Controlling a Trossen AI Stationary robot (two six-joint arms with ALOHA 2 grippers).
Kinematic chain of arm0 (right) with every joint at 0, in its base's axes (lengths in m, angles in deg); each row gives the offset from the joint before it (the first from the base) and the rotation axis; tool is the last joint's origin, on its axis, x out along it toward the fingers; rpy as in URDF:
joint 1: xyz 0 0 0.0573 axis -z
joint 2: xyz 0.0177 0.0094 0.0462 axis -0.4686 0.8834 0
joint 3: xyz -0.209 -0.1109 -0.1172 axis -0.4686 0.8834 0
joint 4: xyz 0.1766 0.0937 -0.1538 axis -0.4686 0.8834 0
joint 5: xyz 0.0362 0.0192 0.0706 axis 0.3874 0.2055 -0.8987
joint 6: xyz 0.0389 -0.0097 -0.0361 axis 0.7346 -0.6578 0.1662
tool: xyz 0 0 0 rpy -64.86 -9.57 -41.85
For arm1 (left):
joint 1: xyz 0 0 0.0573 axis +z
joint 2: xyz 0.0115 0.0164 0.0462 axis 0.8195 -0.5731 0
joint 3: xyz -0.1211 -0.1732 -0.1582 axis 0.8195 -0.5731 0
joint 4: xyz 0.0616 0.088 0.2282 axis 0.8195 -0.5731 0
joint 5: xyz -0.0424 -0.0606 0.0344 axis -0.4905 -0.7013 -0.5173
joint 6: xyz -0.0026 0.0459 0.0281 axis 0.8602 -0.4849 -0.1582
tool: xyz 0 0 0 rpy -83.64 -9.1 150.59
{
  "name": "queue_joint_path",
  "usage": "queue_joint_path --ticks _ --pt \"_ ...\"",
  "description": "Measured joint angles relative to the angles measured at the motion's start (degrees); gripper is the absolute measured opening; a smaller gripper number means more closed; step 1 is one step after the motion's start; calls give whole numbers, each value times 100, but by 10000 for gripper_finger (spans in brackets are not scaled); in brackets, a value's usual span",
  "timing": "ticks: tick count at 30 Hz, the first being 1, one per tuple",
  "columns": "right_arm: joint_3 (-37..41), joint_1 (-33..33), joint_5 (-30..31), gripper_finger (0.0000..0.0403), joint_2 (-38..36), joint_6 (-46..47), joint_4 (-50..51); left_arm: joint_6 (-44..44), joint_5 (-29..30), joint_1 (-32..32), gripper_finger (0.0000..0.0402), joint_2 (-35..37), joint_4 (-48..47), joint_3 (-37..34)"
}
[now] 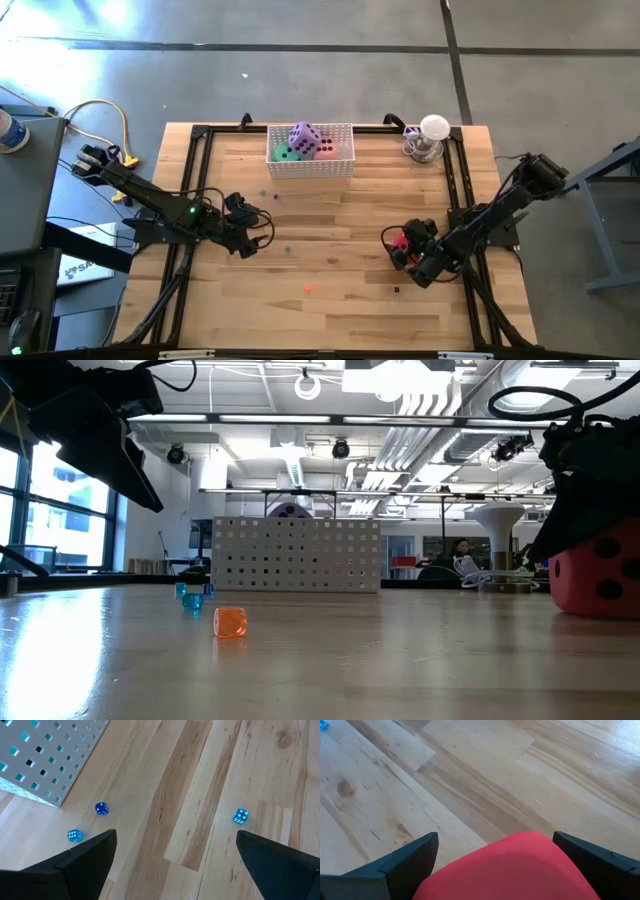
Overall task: Pick & Place Dice
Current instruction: Put the large red dice into the white basket
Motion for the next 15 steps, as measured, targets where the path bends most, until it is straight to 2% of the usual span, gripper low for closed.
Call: queue_joint_path --ticks 4,15 --pt "2 45 -28 353 0 -90 -33 0 0 0 400 0 0 0" --pt "10 72 7 353 -1 -418 -215 2 2 0 400 0 0 0"
